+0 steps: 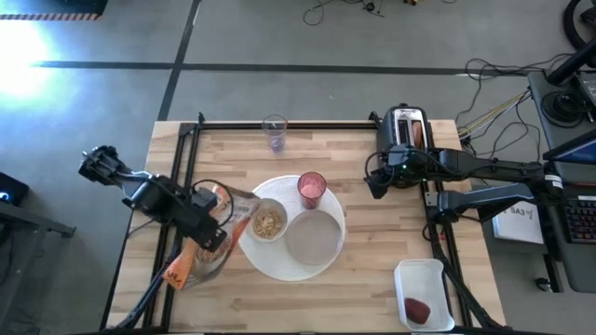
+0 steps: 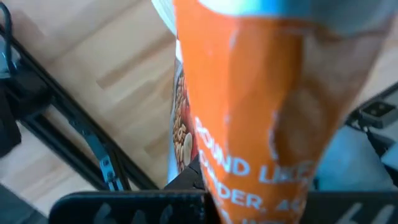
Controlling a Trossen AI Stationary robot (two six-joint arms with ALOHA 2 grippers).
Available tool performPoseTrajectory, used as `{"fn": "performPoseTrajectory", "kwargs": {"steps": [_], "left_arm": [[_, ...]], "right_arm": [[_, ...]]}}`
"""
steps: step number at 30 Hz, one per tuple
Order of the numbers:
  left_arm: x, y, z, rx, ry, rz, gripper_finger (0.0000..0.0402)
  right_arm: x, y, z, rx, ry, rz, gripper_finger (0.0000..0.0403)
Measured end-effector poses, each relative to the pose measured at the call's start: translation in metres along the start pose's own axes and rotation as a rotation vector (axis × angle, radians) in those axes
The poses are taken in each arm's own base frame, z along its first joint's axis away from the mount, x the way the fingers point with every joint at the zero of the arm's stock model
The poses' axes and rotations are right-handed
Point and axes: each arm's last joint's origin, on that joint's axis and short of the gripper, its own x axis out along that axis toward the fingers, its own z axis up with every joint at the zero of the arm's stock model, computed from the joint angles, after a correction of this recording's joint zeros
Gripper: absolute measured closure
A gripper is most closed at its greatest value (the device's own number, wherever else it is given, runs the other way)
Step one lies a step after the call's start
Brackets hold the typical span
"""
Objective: Arrange a breakfast setting
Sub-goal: Pour the cereal from the orange cereal box into the white bowl
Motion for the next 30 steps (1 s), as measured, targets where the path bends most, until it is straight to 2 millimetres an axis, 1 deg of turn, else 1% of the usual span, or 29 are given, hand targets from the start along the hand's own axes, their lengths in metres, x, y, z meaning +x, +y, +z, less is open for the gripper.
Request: {"fn": "performPoseTrajectory", "kwargs": {"steps": [9,19,22,30], "left_arm": [[-0.001,0.0,-0.019,0.005,-0.173,-0.012,0.0402],[-0.001,0.001,-0.032,0.03,-0.333,-0.046,0.0402],[0.004,0.001,-0.034,0.021,-0.356,-0.034,0.0402],[0.03,0.008,-0.035,0.004,-0.379,0.061,0.0402]], "right_arm": [[0.0,0.0,0.0,0.0,0.0,0.0,0.0227],[0.0,0.0,0.0,0.0,0.0,0.0,0.0227],[0.0,0.0,0.0,0.0,0.0,0.0,0.0227],[0.0,0.0,0.0,0.0,0.0,0.0,0.0227]]}}
